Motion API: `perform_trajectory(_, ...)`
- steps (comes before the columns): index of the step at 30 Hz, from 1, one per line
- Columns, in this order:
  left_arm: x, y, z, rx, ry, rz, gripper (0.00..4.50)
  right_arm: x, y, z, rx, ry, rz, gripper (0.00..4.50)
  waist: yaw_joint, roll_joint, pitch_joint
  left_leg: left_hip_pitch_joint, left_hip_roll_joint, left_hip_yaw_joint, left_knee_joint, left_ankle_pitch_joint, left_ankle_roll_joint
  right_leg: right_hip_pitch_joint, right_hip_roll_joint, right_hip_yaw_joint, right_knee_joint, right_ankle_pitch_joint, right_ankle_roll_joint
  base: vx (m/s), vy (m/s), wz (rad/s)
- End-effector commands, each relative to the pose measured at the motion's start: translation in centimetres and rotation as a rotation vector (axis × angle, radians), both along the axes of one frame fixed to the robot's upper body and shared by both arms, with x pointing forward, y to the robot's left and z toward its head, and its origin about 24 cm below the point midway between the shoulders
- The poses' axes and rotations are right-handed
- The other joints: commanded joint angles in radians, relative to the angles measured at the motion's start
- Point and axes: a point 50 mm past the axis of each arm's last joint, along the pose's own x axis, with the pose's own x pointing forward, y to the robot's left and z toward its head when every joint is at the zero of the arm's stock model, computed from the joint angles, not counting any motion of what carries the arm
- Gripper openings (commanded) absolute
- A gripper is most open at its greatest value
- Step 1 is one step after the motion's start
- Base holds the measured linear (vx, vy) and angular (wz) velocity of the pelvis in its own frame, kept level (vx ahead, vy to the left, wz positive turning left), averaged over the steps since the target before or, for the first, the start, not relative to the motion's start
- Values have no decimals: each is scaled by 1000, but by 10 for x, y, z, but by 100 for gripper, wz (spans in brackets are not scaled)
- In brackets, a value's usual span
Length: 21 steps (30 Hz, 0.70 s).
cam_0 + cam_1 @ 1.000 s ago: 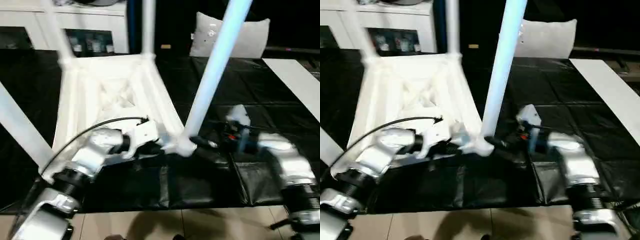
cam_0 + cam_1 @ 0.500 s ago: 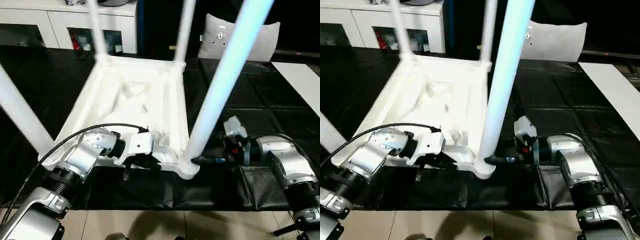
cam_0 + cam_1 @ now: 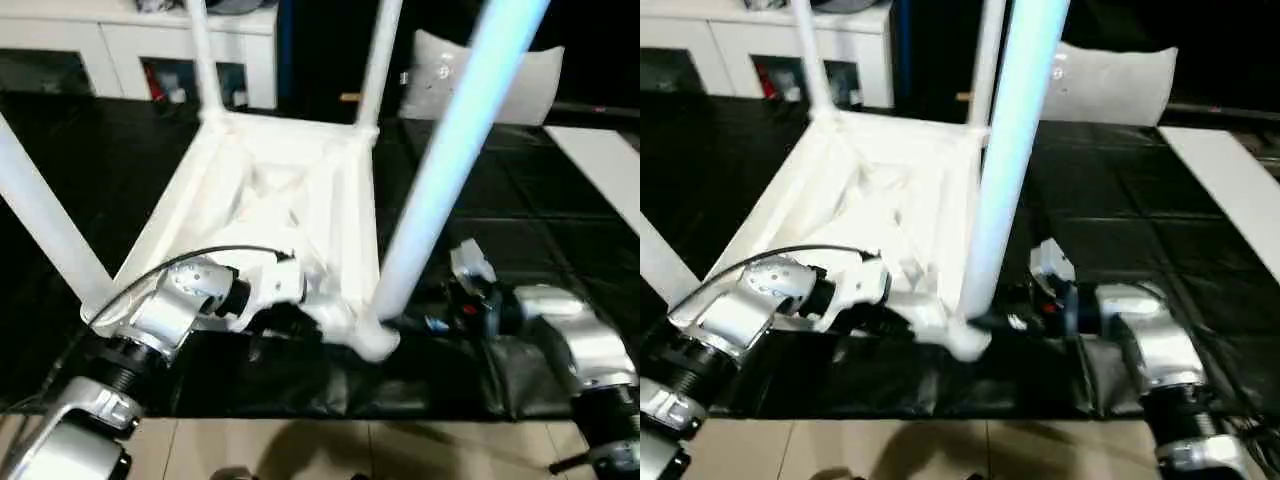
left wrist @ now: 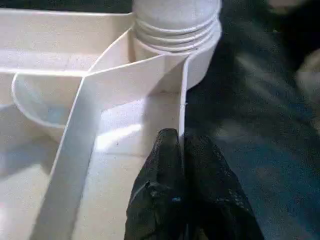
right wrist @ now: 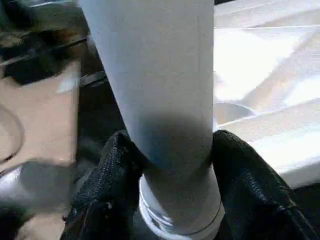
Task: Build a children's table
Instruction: Rotate leg to tighten
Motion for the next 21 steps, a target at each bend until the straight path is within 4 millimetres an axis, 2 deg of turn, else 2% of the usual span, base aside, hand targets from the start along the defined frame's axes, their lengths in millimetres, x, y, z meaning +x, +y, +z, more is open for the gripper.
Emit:
perform_trajectory(1,-1,-39,13,-111,-48,-9,0,7,27,-4,7,24,-82,188,-14,0,-55,1,25,-7,-68,-185,19,55,-77,56,-105,-547,-24,0,0,0)
perform_trajectory(2,-1,-39,13,-111,-48,-9,0,7,27,-4,7,24,-82,188,-20,-1,-55,2,21,-9,-66,-199,15,57,-77,49,-113,-589,-1,0,0,0)
perform_trajectory(3,2,-47,13,-117,-63,40,0,14,37,-6,4,19,-178,188,-31,-1,-58,-4,18,-11,-61,-209,9,62,-77,39,-122,-625,41,0,0,0)
perform_trajectory(4,3,-51,14,-120,-68,66,0,17,42,-7,1,21,-220,188,-46,-1,-58,-1,16,-14,-58,-222,9,58,-74,28,-134,-637,62,0,0,0)
perform_trajectory(5,5,-56,14,-126,-73,102,0,20,48,-8,-5,17,-262,188,-53,1,-58,-1,16,-16,-57,-233,10,59,-74,21,-137,-641,69,0,0,0)
perform_trajectory(7,10,-65,16,-127,-88,171,0,26,59,-9,-7,23,-334,188,-83,8,-57,0,22,-24,-53,-285,15,65,-73,-5,-153,-642,91,0,0,0)
perform_trajectory(8,13,-70,17,-124,-99,219,0,31,65,-10,-13,29,-396,187,-83,8,-57,0,22,-24,-53,-285,15,65,-73,-5,-153,-642,91,0,0,0)
perform_trajectory(9,17,-77,19,-113,-119,270,0,39,70,-13,-31,68,-507,187,-101,27,-57,14,47,-39,-64,-347,17,72,-80,-20,-155,-586,69,0,0,0)
perform_trajectory(10,18,-79,19,-109,-128,284,0,42,72,-15,-36,85,-537,187,-118,32,-56,-2,72,-53,-85,-396,14,88,-79,-11,-129,-499,40,0,0,0)
perform_trajectory(11,20,-83,19,-103,-145,313,0,45,74,-16,-43,103,-579,187,-121,33,-55,-5,82,-58,-94,-434,14,93,-77,-6,-117,-473,37,0,0,0)
perform_trajectory(12,20,-85,19,-103,-147,326,0,47,74,-15,-45,83,-588,187,-123,32,-52,4,86,-57,-101,-487,9,89,-80,10,-104,-450,29,0,0,0)
perform_trajectory(13,20,-86,19,-99,-152,333,0,49,74,-13,-25,71,-598,187,-125,27,-52,18,56,-43,-82,-476,2,72,-92,10,-129,-515,24,0,0,0)
perform_trajectory(14,20,-86,19,-99,-152,333,0,49,74,-13,-25,71,-598,222,-125,27,-52,18,56,-43,-82,-476,2,72,-92,10,-129,-515,24,0,0,0)
perform_trajectory(15,22,-81,17,-78,-174,346,0,51,68,-9,23,48,-616,243,-118,12,-57,13,8,-22,-52,-324,17,68,-102,-1,-155,-606,36,0,0,0)
perform_trajectory(16,25,-75,16,-56,-195,348,0,50,62,-7,39,28,-599,243,-109,14,-61,0,13,-24,-58,-262,35,76,-98,2,-149,-576,40,0,0,0)
perform_trajectory(17,26,-71,15,-47,-202,349,0,49,59,-7,41,18,-588,256,-107,16,-64,-4,17,-24,-60,-240,43,77,-93,4,-144,-547,37,0,0,0)
perform_trajectory(18,26,-68,15,-44,-209,338,0,48,54,-6,40,5,-577,265,-99,18,-71,-7,27,-26,-65,-190,50,77,-89,16,-126,-450,5,0,0,0)
perform_trajectory(19,24,-66,15,-50,-221,301,0,46,49,-5,47,-3,-563,275,-97,16,-73,-14,35,-28,-68,-154,62,76,-84,23,-109,-368,-29,0,0,0)
perform_trajectory(20,23,-64,14,-50,-223,284,0,45,45,-5,55,-5,-551,284,-94,15,-73,-12,36,-27,-68,-145,68,75,-84,26,-106,-347,-41,0,0,0)
perform_trajectory(21,24,-56,11,-23,-229,286,0,42,33,-3,58,-21,-525,291,-89,14,-76,-12,39,-25,-67,-116,79,73,-84,34,-93,-303,-66,51,-19,5)
